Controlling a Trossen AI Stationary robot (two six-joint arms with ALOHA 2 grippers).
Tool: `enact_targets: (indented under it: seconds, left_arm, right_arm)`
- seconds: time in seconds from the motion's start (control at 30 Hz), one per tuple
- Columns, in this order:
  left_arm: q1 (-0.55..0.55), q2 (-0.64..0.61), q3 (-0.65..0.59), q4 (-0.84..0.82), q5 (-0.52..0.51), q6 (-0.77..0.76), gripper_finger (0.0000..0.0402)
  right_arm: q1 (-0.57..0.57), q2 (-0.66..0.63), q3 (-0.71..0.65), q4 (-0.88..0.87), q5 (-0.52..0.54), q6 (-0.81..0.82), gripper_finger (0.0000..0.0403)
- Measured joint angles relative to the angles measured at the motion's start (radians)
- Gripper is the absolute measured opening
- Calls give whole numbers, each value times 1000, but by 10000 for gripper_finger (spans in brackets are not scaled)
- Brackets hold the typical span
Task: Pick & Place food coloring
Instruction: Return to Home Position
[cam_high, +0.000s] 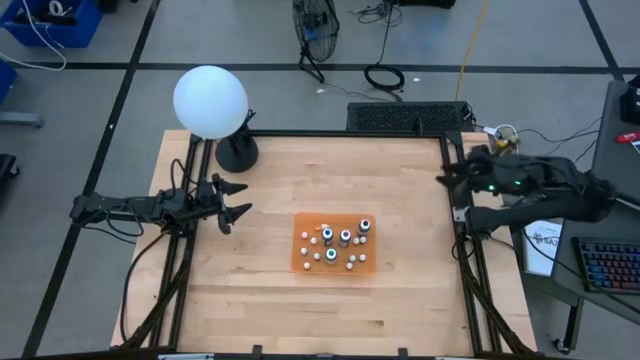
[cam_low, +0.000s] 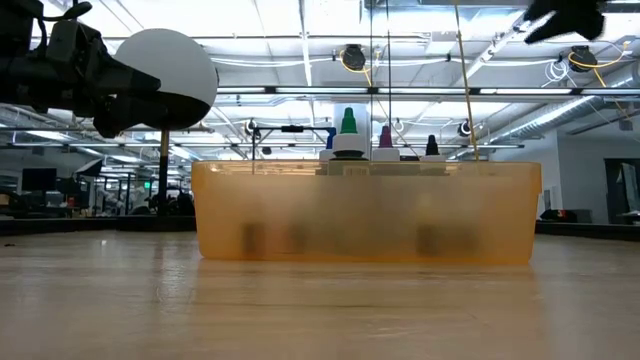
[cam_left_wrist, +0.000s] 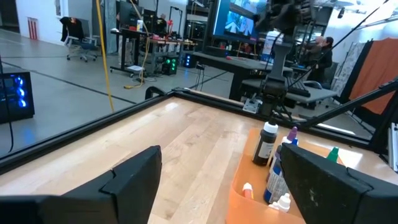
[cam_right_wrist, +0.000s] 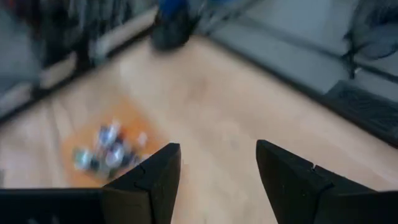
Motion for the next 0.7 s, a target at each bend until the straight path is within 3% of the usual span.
enact_targets:
  seconds: [0.07, 0.17, 0.33, 0.47, 0.7]
  left_arm:
    - [0, 0, 0, 0, 0, 0, 325]
    - [0, 0, 0, 0, 0, 0, 321]
    - [0, 0, 0, 0, 0, 0, 313]
    - [0, 0, 0, -1, 0, -1, 316]
    - [0, 7, 1, -1, 0, 0, 328]
  right_arm:
    - [0, -121, -95, 93, 49, 34, 196]
    - [0, -309, -244, 341, 30, 18, 197]
    - [0, -538, -516, 790, -212, -186, 196]
    - [0, -499, -678, 1101, -335, -334, 196]
    - [0, -380, -931, 1555, -368, -473, 195]
